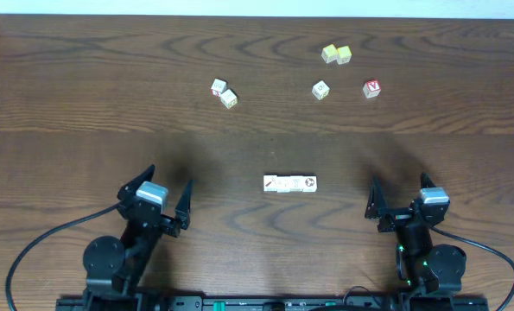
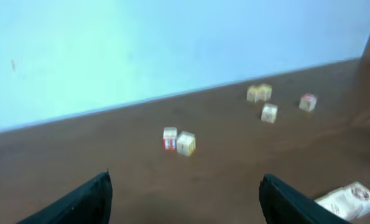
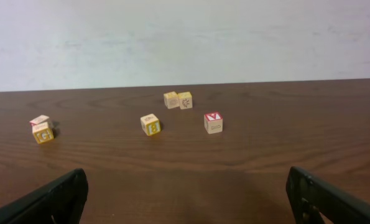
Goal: Lift 4 blocks
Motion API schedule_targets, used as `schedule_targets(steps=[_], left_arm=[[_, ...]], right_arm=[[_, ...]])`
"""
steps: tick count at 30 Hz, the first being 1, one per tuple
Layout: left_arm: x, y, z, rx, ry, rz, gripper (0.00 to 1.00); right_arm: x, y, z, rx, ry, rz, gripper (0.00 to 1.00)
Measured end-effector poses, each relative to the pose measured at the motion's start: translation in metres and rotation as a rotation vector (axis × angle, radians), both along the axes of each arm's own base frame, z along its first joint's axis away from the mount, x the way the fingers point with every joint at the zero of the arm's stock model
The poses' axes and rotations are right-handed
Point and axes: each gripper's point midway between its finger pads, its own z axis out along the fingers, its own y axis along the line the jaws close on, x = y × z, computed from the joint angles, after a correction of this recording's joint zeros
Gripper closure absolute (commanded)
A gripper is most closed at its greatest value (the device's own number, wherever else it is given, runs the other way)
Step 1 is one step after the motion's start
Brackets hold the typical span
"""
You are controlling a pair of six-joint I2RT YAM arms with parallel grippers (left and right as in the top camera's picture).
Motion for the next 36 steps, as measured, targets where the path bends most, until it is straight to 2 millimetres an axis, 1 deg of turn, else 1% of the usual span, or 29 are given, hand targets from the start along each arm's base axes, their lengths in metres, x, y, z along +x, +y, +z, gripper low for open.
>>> schedule_targets(steps=[3, 8, 13, 15, 19, 21, 23, 25, 28, 33, 36], left_arm=[[0.0, -0.001, 0.007, 0.001, -0.081, -0.008, 0.24], [-0.002, -0.001, 0.011, 0.003, -0.169, -0.009, 0.24], [-0.001, -0.001, -0.002, 0.002, -0.201, -0.007, 0.24], [0.001, 0.0, -0.013, 0.003, -0.175, 0.0, 0.24], [0.004, 0.005, -0.019, 0.005, -0.16, 0.03, 0.24], [0.005, 0.009, -0.025, 0.008, -0.133, 0.051, 0.24], [0.007, 0.017, -0.047, 0.017, -0.043, 0.1, 0.24], [0.008, 0.024, -0.055, 0.012, -0.004, 0.145, 0.24], [0.009, 0.032, -0.056, -0.007, 0.012, 0.196, 0.24], [0.01, 0.039, -0.056, -0.026, 0.022, 0.236, 0.24], [0.011, 0.046, -0.057, -0.06, 0.035, 0.283, 0.24]], right_arm=[[0.0, 0.0, 0.0, 0.0, 0.0, 0.0, 0.01], [0.0, 0.0, 0.0, 0.0, 0.0, 0.0, 0.01], [0.0, 0.0, 0.0, 0.0, 0.0, 0.0, 0.01], [0.0, 0.0, 0.0, 0.0, 0.0, 0.0, 0.01], [0.0, 0.0, 0.0, 0.0, 0.0, 0.0, 0.01], [0.0, 0.0, 0.0, 0.0, 0.0, 0.0, 0.01], [0.0, 0.0, 0.0, 0.0, 0.0, 0.0, 0.01], [0.0, 0.0, 0.0, 0.0, 0.0, 0.0, 0.01], [0.0, 0.0, 0.0, 0.0, 0.0, 0.0, 0.01], [0.0, 0.0, 0.0, 0.0, 0.0, 0.0, 0.01], [0.0, 0.0, 0.0, 0.0, 0.0, 0.0, 0.01]])
